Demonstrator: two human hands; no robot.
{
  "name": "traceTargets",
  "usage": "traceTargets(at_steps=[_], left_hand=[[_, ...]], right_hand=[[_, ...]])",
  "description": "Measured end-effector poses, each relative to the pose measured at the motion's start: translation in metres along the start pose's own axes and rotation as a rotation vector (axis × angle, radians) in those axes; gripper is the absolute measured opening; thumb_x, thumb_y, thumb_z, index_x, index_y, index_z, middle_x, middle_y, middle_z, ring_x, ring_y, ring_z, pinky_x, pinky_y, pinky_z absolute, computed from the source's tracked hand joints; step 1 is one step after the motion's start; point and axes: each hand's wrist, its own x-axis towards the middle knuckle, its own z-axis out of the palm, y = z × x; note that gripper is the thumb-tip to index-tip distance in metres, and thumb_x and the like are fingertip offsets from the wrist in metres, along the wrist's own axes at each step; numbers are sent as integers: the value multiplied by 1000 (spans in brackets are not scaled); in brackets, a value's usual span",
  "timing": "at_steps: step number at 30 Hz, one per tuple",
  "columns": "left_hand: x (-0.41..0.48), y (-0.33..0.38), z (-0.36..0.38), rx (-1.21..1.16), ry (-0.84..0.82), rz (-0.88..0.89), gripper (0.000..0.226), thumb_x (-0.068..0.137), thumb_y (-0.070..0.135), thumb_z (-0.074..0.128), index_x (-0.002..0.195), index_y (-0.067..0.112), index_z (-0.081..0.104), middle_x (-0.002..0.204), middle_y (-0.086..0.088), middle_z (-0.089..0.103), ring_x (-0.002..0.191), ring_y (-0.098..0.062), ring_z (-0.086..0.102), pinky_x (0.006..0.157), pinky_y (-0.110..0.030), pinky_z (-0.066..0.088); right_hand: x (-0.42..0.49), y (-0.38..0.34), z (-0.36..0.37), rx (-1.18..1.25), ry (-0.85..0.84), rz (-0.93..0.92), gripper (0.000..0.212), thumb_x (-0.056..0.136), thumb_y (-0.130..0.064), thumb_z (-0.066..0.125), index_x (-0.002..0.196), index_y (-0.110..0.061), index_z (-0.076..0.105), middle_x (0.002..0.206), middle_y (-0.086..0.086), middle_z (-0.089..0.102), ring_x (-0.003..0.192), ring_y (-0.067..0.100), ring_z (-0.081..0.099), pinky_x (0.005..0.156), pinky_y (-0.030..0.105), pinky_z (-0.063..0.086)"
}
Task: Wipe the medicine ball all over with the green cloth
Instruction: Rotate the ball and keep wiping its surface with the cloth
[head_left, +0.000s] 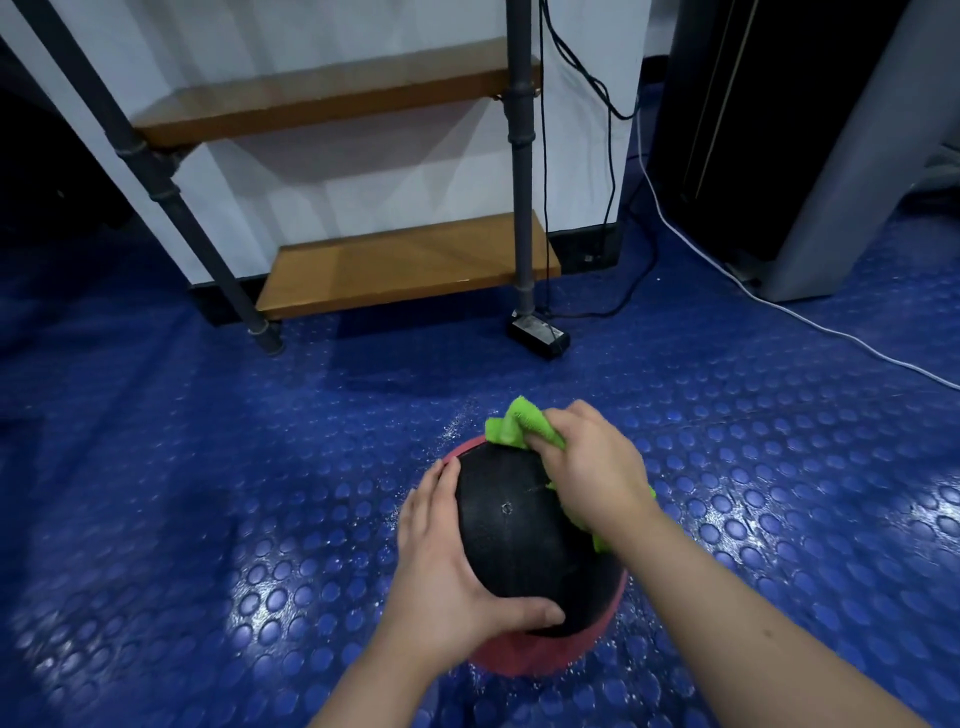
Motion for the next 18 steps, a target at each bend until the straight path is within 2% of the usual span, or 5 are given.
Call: traceTargets(at_steps=[4, 7, 12, 16, 18], left_hand=[[0, 0, 1, 2, 3, -6, 154, 27, 73, 85, 151, 45, -3, 148, 38, -10, 146, -2, -9, 123, -38, 14], [-1, -2, 0, -11, 1, -25, 155, 26, 71, 86, 150, 47, -4, 147, 38, -9, 145, 0, -5, 122, -37, 16], [-3, -10, -3, -1, 0, -18, 159, 23, 73, 85, 152, 41, -1, 155, 29, -5, 147, -3, 1, 122, -37, 20], [0, -12, -6, -10, 3, -13, 159, 22, 73, 87, 153, 40, 3, 156, 27, 1, 147, -4, 6, 121, -38, 22], [1, -13, -6, -28, 2, -7, 157, 23, 71, 88, 153, 40, 4, 155, 27, 3, 147, -4, 8, 121, -38, 24]], right_hand=[[27, 11, -3, 98, -143, 171, 23, 94, -44, 51, 94, -24, 62, 87, -4, 55, 87, 23, 54, 72, 35, 45], [26, 9, -6, 151, -194, 176, 23, 94, -42, 52, 90, -22, 62, 81, -4, 59, 84, 22, 56, 73, 36, 47], [-21, 0, -5, 111, -54, 61, 29, 96, -40, 48, 80, -16, 51, 82, -4, 40, 79, 21, 49, 66, 35, 36], [-60, -2, 0, 207, 37, -18, 14, 96, -36, 50, 101, -28, 61, 87, -10, 41, 80, 15, 50, 68, 34, 39], [-79, 1, 7, 220, 83, -75, 24, 95, -34, 50, 115, -36, 62, 98, -14, 46, 87, 11, 56, 72, 34, 48]])
